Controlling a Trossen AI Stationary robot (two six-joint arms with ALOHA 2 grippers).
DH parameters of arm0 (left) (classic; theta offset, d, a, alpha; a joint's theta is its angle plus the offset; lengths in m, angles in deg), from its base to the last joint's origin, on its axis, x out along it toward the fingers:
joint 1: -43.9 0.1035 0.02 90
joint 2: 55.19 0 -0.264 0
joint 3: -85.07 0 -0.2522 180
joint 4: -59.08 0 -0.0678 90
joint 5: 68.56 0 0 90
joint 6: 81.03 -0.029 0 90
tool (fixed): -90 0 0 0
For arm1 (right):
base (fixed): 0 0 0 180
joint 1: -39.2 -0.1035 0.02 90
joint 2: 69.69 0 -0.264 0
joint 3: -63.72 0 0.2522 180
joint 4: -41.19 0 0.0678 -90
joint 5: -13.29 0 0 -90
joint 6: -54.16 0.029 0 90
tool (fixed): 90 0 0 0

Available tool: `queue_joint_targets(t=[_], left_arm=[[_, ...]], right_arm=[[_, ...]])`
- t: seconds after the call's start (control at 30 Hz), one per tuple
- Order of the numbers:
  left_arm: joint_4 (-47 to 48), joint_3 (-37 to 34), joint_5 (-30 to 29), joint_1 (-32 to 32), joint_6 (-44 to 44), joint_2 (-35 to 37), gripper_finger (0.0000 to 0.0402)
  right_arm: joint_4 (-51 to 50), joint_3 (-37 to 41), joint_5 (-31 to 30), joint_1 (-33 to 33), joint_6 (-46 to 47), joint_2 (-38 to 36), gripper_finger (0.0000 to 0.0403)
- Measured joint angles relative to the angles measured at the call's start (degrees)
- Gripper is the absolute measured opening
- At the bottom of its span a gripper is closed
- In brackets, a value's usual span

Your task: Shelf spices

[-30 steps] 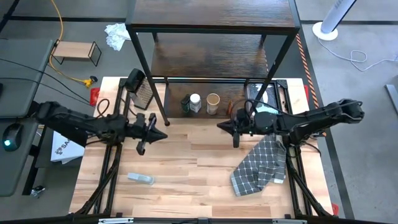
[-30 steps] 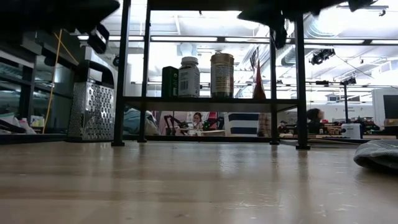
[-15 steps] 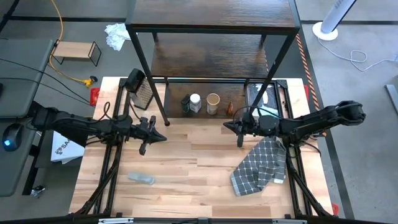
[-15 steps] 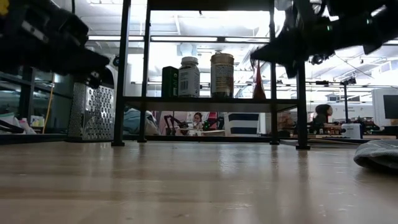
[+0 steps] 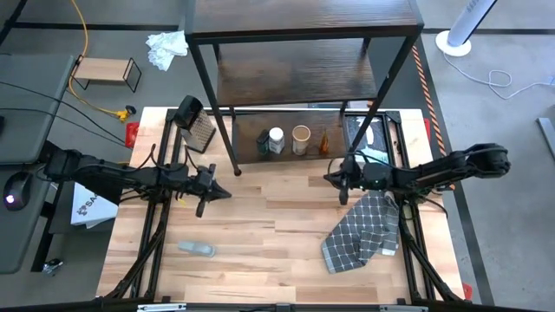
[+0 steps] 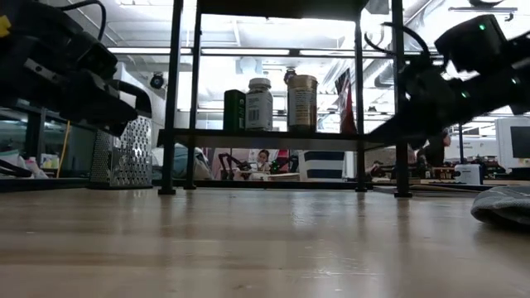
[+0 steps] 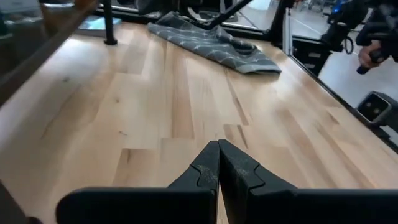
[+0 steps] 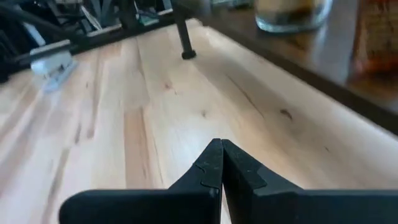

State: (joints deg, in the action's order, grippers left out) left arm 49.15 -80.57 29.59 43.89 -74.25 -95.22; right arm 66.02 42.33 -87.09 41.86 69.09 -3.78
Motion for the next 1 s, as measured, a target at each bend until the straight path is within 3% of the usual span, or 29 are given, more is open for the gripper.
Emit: queue_joint_targets(t=[0.27, 0.43, 0.53, 0.83, 1.0], left_arm=[[-0.07, 0.00, -8.79, 0.00, 0.02, 0.02, 0.0001], [0.15, 0.00, -14.24, 0.00, 0.02, 0.02, 0.0004], [0.22, 0.01, -14.72, 0.00, 0.04, 0.02, 0.0004], [0.53, 0.02, -14.74, 0.00, 0.04, 0.11, 0.0005], [8.47, 0.09, -14.74, -0.09, 0.07, 10.72, 0.0005]], right_arm=[[3.92, 6.73, 2.34, 2.27, -7.70, -0.02, 0.0000], [-3.10, 7.13, 0.61, 3.26, -14.14, 0.02, 0.0000], [-4.62, 7.13, -3.52, 3.43, -13.43, 0.00, 0.0000], [-5.58, 7.13, -3.33, 3.39, -8.11, 0.00, 0.0000], [-12.85, 7.15, -2.96, 3.36, -7.39, -8.13, 0.0000]])
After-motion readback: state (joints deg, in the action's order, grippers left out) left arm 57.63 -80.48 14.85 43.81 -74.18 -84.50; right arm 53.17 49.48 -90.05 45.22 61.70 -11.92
